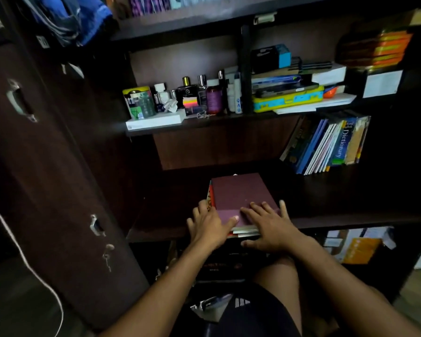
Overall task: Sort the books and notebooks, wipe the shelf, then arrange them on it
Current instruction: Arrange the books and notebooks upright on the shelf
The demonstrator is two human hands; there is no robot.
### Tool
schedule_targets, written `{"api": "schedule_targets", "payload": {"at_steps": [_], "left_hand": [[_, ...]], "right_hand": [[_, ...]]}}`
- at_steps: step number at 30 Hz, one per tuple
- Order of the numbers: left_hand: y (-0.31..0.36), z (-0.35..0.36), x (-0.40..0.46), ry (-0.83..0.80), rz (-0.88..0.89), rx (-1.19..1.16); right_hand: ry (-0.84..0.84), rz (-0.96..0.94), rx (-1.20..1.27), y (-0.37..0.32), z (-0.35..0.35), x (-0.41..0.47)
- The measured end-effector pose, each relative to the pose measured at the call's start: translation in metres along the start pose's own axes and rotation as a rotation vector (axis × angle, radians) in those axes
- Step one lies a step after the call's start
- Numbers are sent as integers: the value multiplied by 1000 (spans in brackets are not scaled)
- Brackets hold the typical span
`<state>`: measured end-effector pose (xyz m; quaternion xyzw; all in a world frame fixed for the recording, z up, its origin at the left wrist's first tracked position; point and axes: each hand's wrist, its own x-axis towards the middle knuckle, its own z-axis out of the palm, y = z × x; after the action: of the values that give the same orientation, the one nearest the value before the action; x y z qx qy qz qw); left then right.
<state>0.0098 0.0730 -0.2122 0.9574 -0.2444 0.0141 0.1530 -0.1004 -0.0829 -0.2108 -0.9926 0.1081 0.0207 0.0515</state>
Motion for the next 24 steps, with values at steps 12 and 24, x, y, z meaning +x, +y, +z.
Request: {"api": "schedule_targets", "payload": {"at_steps": [12, 24], "left_hand": [[26, -9, 9, -77, -292, -1312], [29, -37, 23, -251, -235, -1452]], "right_hand": [[116, 39, 285, 4, 21, -11], [264, -52, 350, -2, -2, -27]]}}
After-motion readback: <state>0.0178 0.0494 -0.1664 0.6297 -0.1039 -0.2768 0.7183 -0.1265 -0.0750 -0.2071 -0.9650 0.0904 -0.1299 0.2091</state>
